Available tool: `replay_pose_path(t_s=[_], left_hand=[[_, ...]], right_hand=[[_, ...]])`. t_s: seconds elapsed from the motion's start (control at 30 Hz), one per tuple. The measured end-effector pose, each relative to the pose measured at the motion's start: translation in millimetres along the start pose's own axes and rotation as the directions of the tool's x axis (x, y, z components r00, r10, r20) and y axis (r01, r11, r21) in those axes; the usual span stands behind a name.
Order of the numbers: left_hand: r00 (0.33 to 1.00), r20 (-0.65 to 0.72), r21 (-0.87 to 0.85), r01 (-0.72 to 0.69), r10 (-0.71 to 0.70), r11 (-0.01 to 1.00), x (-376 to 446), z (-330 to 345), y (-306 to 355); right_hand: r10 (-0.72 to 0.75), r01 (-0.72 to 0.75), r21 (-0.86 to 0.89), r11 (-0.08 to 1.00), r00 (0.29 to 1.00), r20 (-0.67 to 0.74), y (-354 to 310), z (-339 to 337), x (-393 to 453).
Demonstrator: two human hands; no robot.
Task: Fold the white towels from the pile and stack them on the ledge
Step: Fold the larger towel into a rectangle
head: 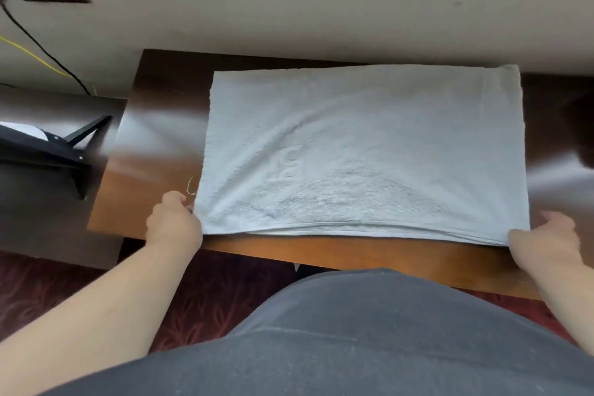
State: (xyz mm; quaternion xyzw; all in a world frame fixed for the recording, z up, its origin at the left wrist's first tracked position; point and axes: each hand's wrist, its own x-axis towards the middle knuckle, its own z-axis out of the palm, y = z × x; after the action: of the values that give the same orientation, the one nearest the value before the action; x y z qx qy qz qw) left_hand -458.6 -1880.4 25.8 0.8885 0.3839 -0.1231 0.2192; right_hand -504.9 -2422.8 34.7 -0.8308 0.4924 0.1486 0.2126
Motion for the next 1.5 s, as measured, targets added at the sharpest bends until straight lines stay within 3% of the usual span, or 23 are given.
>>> replay_pose_path(t_s=[0.03,0.07,0.1,0.17,0.2,0.23,0.27,0.33,0.4,0.47,0.57,0.67,0.77,0.83,0.93,1.37,1.43,1.5], left_hand=[[0.996,-0.08,0.129,-0.038,0.049,0.991,-1,-4,12],[0.973,-0.096,0.237,-0.184,0.211,0.954,-2,-2,23],[0.905,-0.044,0.292,-0.393,0.423,0.872,-2,6,32],[0.662,0.191,0.213,-0.749,0.725,0.627,-8,28,56],[0.563,0.333,0.206,-0.826,0.756,0.525,-11,39,69],[0.518,0.457,0.244,-0.855,0.724,0.458,-16,50,80],[0.52,0.537,0.304,-0.854,0.665,0.422,-17,61,88],[0.575,0.587,0.422,-0.818,0.57,0.391,-16,76,97],[0.577,0.613,0.421,-0.817,0.541,0.394,-9,73,101],[0.533,0.623,0.387,-0.846,0.573,0.366,3,57,103],[0.493,0.396,0.309,-0.866,0.774,0.394,30,25,118],[0.516,0.246,0.28,-0.848,0.82,0.45,70,9,145],[0.654,0.351,0.327,-0.756,0.669,0.567,110,6,178],[0.694,0.489,0.413,-0.718,0.528,0.56,128,9,191],[0.739,0.542,0.48,-0.663,0.4,0.575,143,14,199],[0.743,0.575,0.583,-0.666,0.342,0.466,172,0,244],[0.783,0.544,0.658,-0.621,0.302,0.425,167,-2,253],[0.808,0.453,0.703,-0.584,0.377,0.406,148,1,256]], right_hand=[[-0.016,0.014,-0.03,0.999,0.998,-0.068,-10,0,-2],[-0.103,0.092,-0.092,0.991,0.988,-0.117,-21,0,-4],[-0.245,0.226,-0.162,0.961,0.963,-0.111,-33,4,-8],[-0.534,0.52,-0.288,0.804,0.845,0.033,-59,19,-18],[-0.625,0.635,-0.343,0.692,0.765,0.155,-73,29,-25],[-0.661,0.719,-0.38,0.582,0.69,0.294,-85,42,-32],[-0.637,0.764,-0.406,0.502,0.644,0.424,-92,55,-38],[-0.522,0.773,-0.471,0.425,0.634,0.57,-94,73,-48],[-0.458,0.754,-0.516,0.407,0.657,0.598,-89,77,-49],[-0.415,0.749,-0.529,0.4,0.662,0.624,-91,72,-49],[-0.337,0.758,-0.506,0.412,0.643,0.688,-106,63,-51],[-0.242,0.768,-0.503,0.396,0.616,0.75,-122,54,-52],[-0.17,0.77,-0.524,0.363,0.608,0.776,-135,49,-50],[-0.133,0.773,-0.532,0.346,0.601,0.788,-140,47,-50],[-0.115,0.778,-0.532,0.333,0.594,0.796,-140,47,-50],[-0.109,0.793,-0.493,0.359,0.56,0.821,-139,43,-43],[-0.113,0.79,-0.501,0.355,0.568,0.815,-141,42,-46],[-0.105,0.781,-0.518,0.349,0.582,0.806,-143,41,-49]])
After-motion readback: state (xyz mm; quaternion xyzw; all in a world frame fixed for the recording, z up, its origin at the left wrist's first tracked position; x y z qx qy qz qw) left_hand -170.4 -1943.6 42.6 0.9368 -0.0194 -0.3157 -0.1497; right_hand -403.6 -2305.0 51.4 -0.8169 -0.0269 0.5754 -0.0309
